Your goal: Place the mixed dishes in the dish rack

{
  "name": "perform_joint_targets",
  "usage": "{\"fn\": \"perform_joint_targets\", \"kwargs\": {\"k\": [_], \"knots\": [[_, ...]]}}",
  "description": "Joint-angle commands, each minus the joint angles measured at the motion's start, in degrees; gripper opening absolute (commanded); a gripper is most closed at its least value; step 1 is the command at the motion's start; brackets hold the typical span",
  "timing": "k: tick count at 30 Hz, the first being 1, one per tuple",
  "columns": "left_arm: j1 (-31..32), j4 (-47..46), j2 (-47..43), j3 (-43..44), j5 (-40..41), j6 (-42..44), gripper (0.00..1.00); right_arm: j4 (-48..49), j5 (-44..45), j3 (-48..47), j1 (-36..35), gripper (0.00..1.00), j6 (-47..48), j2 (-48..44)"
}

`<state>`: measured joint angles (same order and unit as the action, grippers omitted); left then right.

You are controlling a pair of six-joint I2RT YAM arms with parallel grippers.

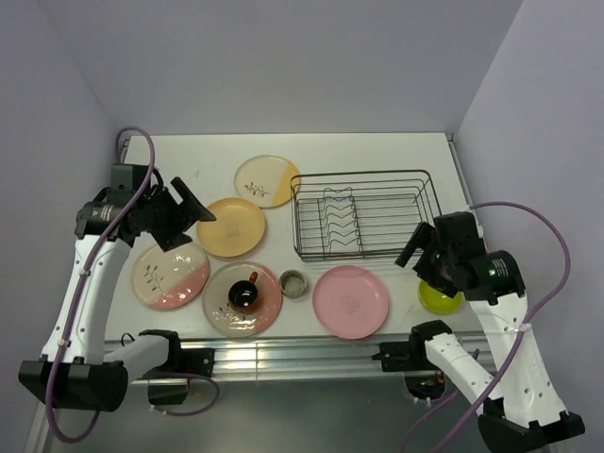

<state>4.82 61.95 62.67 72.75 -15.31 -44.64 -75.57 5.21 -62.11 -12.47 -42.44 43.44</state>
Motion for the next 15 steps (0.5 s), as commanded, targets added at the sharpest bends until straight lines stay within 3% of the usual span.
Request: {"fn": "perform_joint_targets", "kwargs": {"k": [1,5,8,15], "knots": [[2.21,-2.10,1.39,3.80,0.44,0.96,0.85,-2.57,2.00,2.15,1.48,1.00,-2.82,-2.48],[4.14,-0.96,3.94,7.75,4.05,1.84,0.84,-0.02,1.38,9.00,1.83,0.96,-8.71,-3.53],[5.55,-0.17,4.65,10.56,4.59,2.45,0.84,-0.72,6.64,10.77,1.83,0.91,-12.13,-3.19],[8.01,0.28,4.83,13.11,0.47,2.72,0.83,1.30,14.29,17.89,1.83,0.91,-11.97,-0.73]]}}
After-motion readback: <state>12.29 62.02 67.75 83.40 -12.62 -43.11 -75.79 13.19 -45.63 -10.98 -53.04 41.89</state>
